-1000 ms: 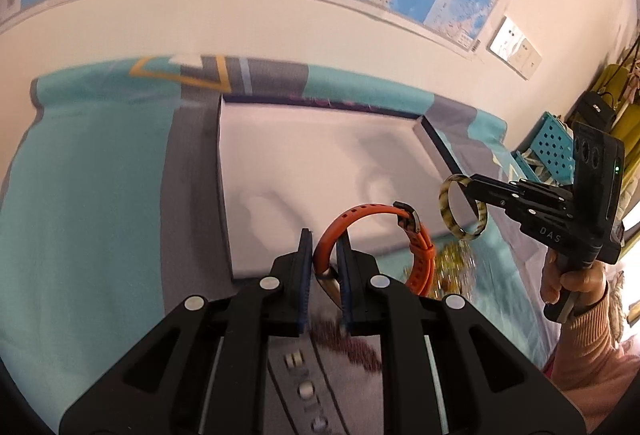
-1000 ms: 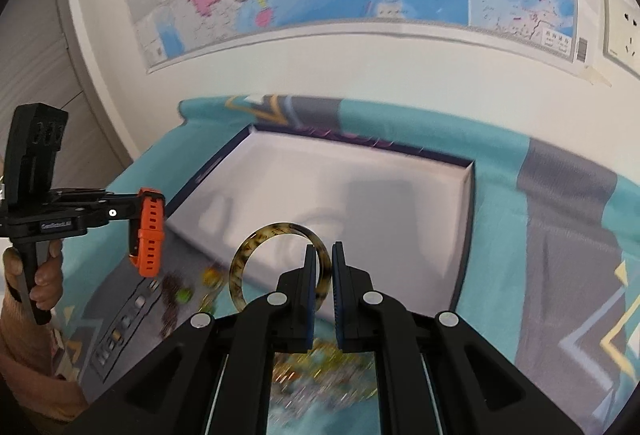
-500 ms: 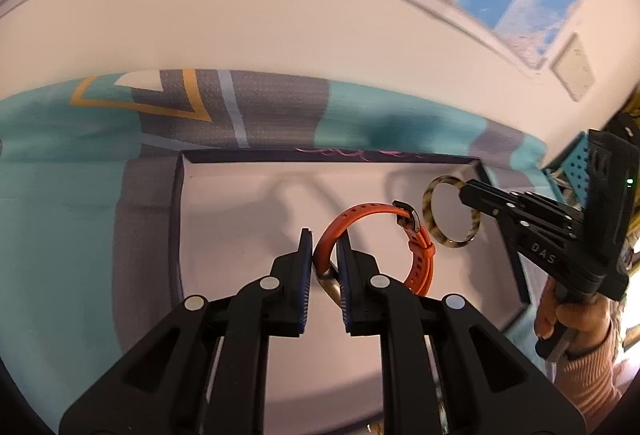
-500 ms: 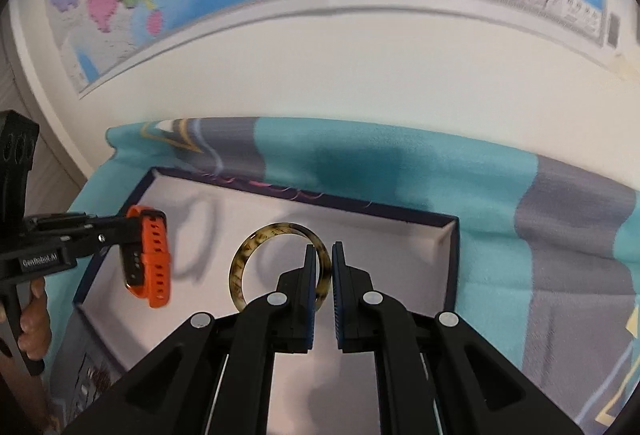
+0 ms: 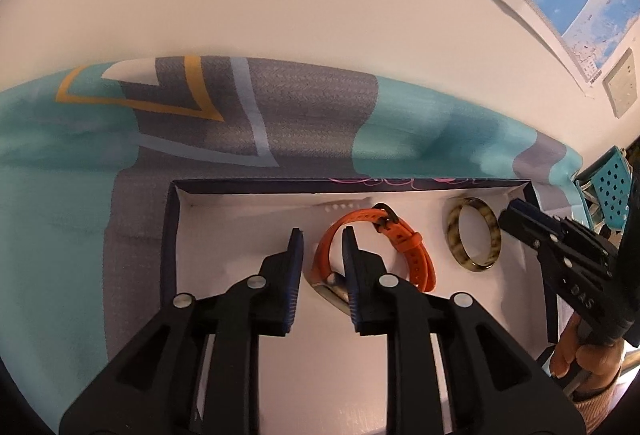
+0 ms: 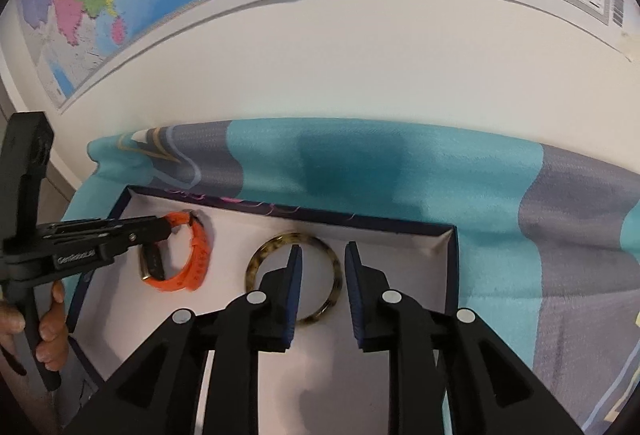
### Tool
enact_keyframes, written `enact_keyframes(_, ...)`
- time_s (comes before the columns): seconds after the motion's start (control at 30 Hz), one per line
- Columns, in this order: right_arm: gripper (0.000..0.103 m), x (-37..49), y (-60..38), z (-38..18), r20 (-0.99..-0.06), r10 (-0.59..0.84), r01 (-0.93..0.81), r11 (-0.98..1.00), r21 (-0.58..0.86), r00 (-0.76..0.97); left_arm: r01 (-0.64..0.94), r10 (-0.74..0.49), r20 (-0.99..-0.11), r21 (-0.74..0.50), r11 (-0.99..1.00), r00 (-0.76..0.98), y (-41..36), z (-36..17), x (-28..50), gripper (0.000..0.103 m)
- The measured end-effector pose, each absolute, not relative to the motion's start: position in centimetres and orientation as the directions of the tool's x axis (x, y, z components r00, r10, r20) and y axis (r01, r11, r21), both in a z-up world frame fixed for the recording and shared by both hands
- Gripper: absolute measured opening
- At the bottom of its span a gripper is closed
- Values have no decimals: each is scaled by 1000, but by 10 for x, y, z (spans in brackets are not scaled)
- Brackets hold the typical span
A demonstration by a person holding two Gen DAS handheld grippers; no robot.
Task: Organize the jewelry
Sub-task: 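Open both tools and withdraw them from the tray toward the remaining jewelry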
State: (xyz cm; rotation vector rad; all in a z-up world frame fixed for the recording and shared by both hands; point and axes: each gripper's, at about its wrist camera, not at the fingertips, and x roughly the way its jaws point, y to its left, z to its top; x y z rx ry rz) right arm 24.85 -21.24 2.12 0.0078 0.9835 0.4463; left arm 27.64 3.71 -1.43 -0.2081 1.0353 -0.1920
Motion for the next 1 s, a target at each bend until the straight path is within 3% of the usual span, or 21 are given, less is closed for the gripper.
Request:
enact_keyframes(0.07, 23, 237, -218, 29, -785, 390, -375, 901, 218, 482, 67, -260, -816, -263, 962, 516, 39, -9, 272, 24)
enact_keyframes(0.13, 32, 223, -221, 38, -762, 424, -400, 886, 235, 490, 84, -259, -794, -256, 963, 550, 41, 2, 260, 41)
enact_keyframes(0.23, 43, 192, -226, 53, -730, 468, -466, 854, 231, 497, 120, -246, -751, -220, 968, 612, 39, 20, 235, 46)
enact_keyframes(0.4, 50, 137, -230, 63, -721, 519, -580, 790, 198, 460, 215, -292, -682, -198, 956, 671, 38, 40, 176, 56)
enact_keyframes(0.6, 51, 94, -237, 42, -777, 474, -609, 778, 151, 414, 271, -317, -685, -178, 946, 656, 33, 30, 124, 59)
enact_keyframes(0.8, 51, 64, -242, 28, -782, 494, -601, 774, 197, 379, 296, -327, -708, -172, 939, 626, 24, 7, 87, 60)
enact_keyframes(1.0, 51, 40, -214, 27, -778, 475, -671, 736, 95, 412, 303, -333, -722, -178, 936, 607, 14, -10, 65, 62)
